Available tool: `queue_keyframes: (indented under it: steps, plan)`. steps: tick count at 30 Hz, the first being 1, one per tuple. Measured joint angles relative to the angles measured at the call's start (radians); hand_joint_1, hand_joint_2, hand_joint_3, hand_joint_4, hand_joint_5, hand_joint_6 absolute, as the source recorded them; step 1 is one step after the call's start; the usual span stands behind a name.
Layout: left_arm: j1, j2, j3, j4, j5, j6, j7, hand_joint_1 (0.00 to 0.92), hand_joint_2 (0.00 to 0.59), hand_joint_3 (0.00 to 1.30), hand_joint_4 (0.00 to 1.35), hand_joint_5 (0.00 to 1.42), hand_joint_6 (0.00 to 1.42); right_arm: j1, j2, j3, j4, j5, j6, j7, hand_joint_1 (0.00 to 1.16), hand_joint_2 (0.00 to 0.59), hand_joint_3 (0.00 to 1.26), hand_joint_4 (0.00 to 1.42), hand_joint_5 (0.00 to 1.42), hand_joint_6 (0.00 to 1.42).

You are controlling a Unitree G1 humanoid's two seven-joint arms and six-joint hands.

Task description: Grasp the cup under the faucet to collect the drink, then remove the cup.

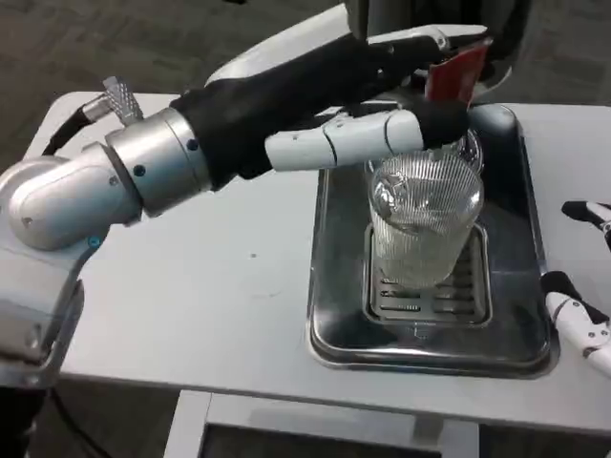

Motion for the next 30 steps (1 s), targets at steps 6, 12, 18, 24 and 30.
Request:
queue_keyframes:
  steps: [6,12,18,24,30]
  plan:
    - [-0.01,0.015,-0.013,0.001,0.044,-0.048,-0.007,0.0,0.083,0.14,0.1,0.21,0.21,-0.002,0.0,0.001,0.003,0.002,0.002,0.0,0.4,0.476,0.13,0.07,0.07,0.13]
    - [-0.017,0.025,-0.028,0.001,0.077,-0.082,-0.007,0.0,0.082,0.13,0.09,0.2,0.2,-0.007,0.0,0.004,0.012,0.002,0.007,0.0,0.4,0.476,0.14,0.07,0.07,0.13]
    - [-0.029,0.034,-0.041,0.001,0.113,-0.108,-0.006,0.0,0.079,0.13,0.09,0.2,0.19,-0.011,0.0,0.007,0.013,0.004,0.012,0.0,0.4,0.476,0.14,0.07,0.07,0.13]
    - [-0.033,0.039,-0.048,0.001,0.149,-0.136,-0.006,0.0,0.081,0.13,0.08,0.19,0.19,-0.02,0.0,0.007,0.016,0.007,0.026,0.0,0.4,0.476,0.15,0.08,0.07,0.13]
    - [-0.036,0.043,-0.053,0.001,0.174,-0.159,-0.006,0.0,0.081,0.12,0.06,0.18,0.19,-0.03,0.0,0.018,0.019,0.009,0.05,0.0,0.4,0.476,0.14,0.08,0.08,0.13]
